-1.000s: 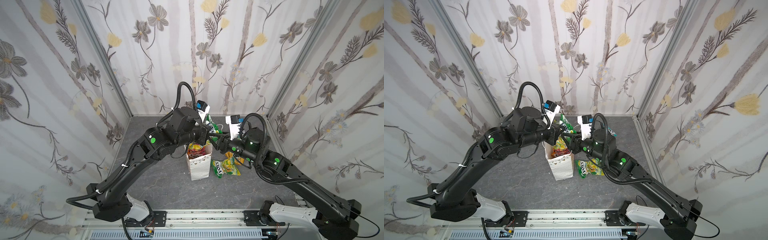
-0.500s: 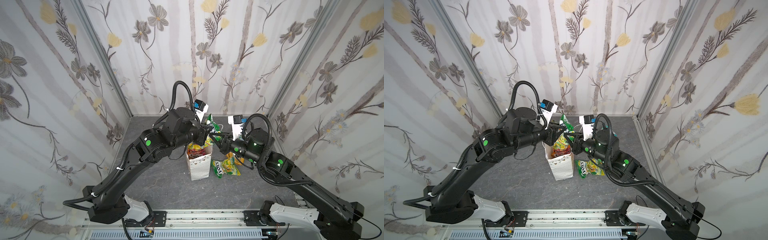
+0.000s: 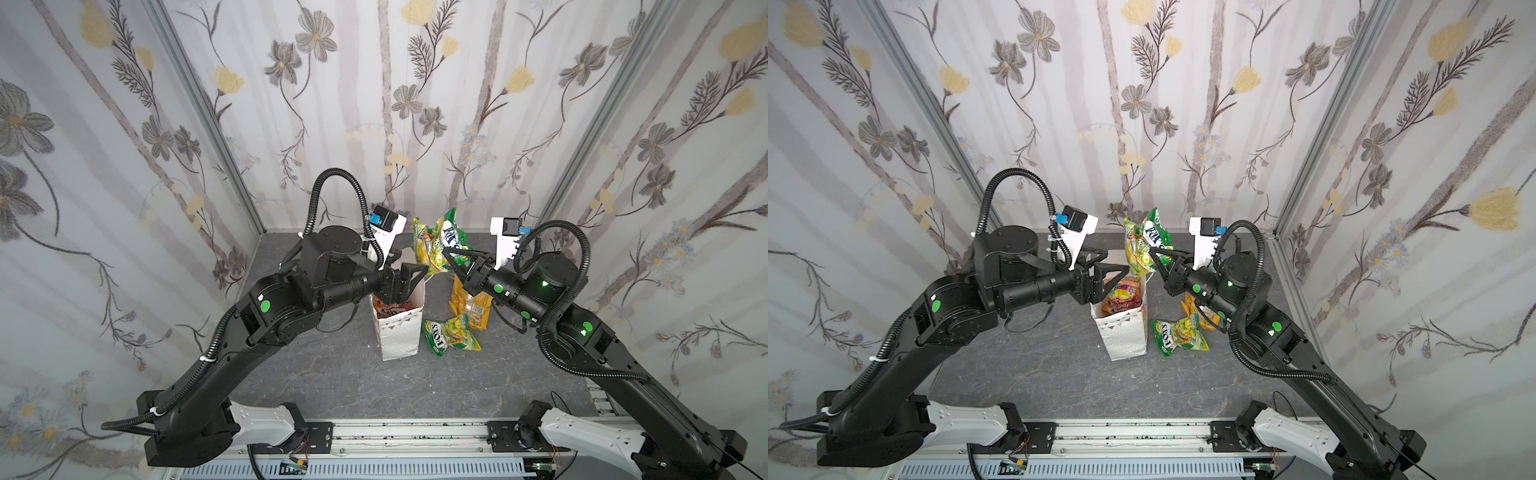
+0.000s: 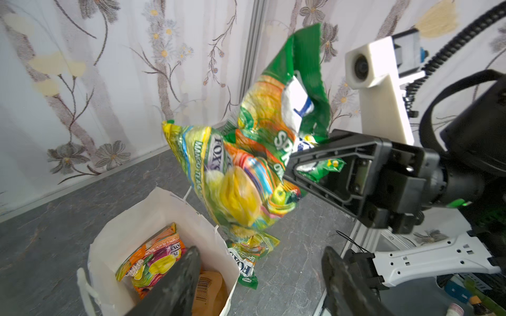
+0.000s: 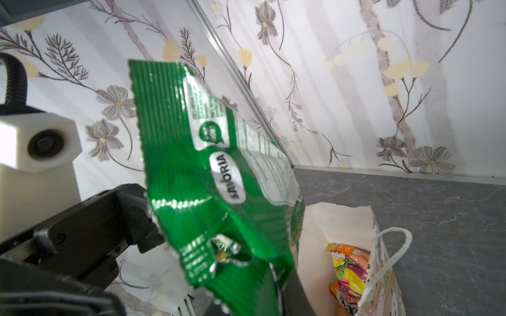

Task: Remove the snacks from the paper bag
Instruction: 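Grasp the green pack with the right gripper while the left gripper holds it, then open the left gripper and pull the green pack away with the right gripper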

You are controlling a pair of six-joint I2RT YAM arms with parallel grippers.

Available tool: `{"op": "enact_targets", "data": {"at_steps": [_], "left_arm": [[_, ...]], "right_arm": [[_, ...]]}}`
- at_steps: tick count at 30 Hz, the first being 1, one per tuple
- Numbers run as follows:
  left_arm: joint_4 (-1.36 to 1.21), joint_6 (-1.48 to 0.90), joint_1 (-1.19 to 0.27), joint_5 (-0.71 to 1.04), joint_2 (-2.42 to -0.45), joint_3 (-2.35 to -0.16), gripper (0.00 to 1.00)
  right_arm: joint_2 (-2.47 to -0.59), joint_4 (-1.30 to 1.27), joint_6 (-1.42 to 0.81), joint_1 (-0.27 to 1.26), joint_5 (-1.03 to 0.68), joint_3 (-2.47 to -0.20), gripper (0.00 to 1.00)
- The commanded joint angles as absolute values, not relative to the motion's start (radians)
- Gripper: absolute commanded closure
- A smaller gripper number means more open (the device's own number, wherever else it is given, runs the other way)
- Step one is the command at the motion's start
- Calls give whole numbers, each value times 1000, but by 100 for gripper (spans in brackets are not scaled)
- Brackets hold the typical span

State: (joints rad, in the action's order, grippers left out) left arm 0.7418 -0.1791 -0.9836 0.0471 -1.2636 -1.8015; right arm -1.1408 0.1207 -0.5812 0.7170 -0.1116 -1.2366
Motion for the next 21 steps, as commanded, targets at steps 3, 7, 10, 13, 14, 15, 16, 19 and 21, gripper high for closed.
{"op": "enact_targets", "data": {"at_steps": [3,7,10,13,14,15,16,19,21], "left_arm": [[705,-136,-1022,88,-1232,-1775,16],[716,-124,-1055,73,-1230,-1751,4],[738,-113,-1086,48,-1239,-1749,0],[754,-103,-1115,17,-1249,-1746,0],[757,-102,-1123,7,-1252,-1746,0],[761,-100,-1130,0,-1256,-1746,0],[766,-98,-1136,-8,-1256,-1745,0],[781,-88,-1155,-35,-1256,-1748,0],[789,-83,-1161,-50,-1284,-1749,0]], "right_arm": [[-1110,30,-628,617,-197,-1232,100],[-1077,10,-680,486,-274,-1188,100],[-1048,-15,-723,368,-337,-1136,100],[-1025,-43,-767,245,-412,-1078,100],[-1018,-58,-787,203,-439,-1057,100],[-1012,-77,-808,161,-467,-1029,100],[-1005,-95,-828,127,-488,-1004,100],[-989,-156,-884,22,-543,-919,100],[-984,-200,-923,-40,-577,-855,100]]}}
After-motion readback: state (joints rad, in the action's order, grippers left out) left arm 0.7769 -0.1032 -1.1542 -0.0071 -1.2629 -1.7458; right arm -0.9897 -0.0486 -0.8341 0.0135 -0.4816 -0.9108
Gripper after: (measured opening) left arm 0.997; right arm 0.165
